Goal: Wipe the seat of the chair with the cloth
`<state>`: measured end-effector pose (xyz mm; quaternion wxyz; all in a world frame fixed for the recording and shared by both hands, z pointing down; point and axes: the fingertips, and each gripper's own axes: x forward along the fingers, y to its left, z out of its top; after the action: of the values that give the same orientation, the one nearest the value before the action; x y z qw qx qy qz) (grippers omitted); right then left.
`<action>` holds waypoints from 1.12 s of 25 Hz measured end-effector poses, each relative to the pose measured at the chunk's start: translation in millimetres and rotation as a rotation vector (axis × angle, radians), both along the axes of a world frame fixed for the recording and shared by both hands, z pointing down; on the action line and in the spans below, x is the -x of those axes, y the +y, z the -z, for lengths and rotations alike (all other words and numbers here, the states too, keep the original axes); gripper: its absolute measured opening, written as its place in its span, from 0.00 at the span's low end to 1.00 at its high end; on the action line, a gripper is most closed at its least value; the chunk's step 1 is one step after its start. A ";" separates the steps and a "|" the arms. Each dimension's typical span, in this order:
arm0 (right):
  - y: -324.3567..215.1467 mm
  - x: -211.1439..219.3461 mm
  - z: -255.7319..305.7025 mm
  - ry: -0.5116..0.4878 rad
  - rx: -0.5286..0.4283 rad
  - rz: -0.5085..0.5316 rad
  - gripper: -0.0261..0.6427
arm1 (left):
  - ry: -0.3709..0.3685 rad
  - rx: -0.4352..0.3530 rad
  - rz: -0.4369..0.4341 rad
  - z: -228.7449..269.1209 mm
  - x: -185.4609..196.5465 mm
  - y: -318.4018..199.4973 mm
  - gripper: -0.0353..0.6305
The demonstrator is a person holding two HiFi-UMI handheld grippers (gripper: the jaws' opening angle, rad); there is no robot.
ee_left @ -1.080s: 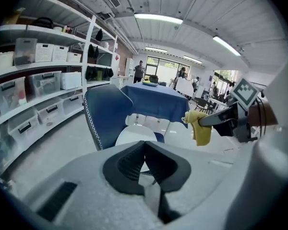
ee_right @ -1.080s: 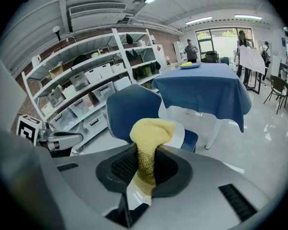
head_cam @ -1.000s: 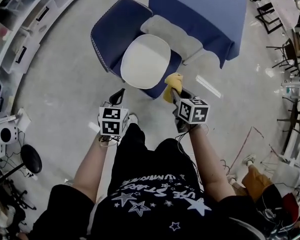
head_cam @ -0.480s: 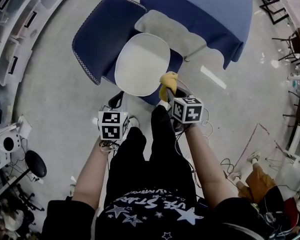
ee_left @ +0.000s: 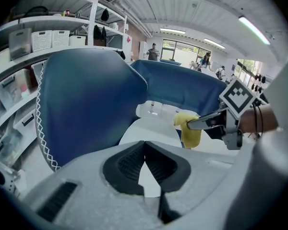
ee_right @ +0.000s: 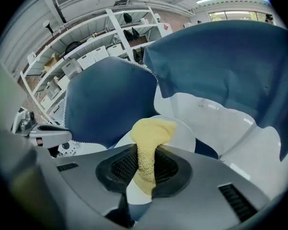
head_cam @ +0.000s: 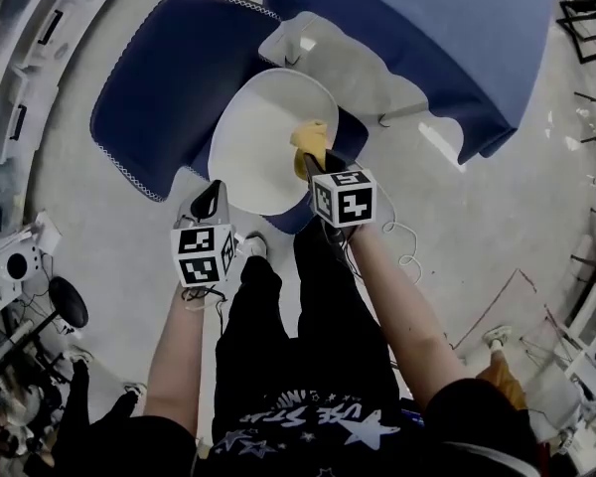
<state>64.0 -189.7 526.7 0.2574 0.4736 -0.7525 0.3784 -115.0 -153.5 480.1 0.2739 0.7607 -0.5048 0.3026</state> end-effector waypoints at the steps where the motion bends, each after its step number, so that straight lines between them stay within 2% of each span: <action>1: -10.3 0.6 -5.5 -0.006 0.005 0.018 0.14 | -0.003 0.006 0.020 -3.5 -1.4 -7.1 0.08; 4: -38.7 4.8 -20.9 -0.020 0.008 0.081 0.14 | -0.003 0.017 0.072 -13.6 -7.2 -27.7 0.08; 7: -63.8 12.6 -33.7 -0.025 0.002 0.125 0.14 | -0.013 0.023 0.086 -26.6 -11.7 -47.9 0.08; 12: -98.2 29.6 -59.1 -0.029 0.015 0.107 0.14 | -0.020 0.021 0.029 -51.1 -18.0 -80.7 0.08; 17: -128.3 47.5 -78.9 0.006 0.005 0.099 0.14 | 0.022 0.058 -0.027 -81.7 -23.7 -97.3 0.08; 23: -150.2 78.6 -103.2 0.030 0.019 0.107 0.14 | 0.023 0.079 -0.095 -105.2 -12.6 -110.2 0.08; 28: -160.7 95.7 -122.4 0.057 0.050 0.117 0.14 | 0.038 0.081 -0.108 -112.1 -3.4 -120.0 0.08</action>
<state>-31.7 -350.3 649.1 0.3123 0.4328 -0.7616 0.3675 -111.6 -273.5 592.2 0.2973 0.7806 -0.4450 0.3228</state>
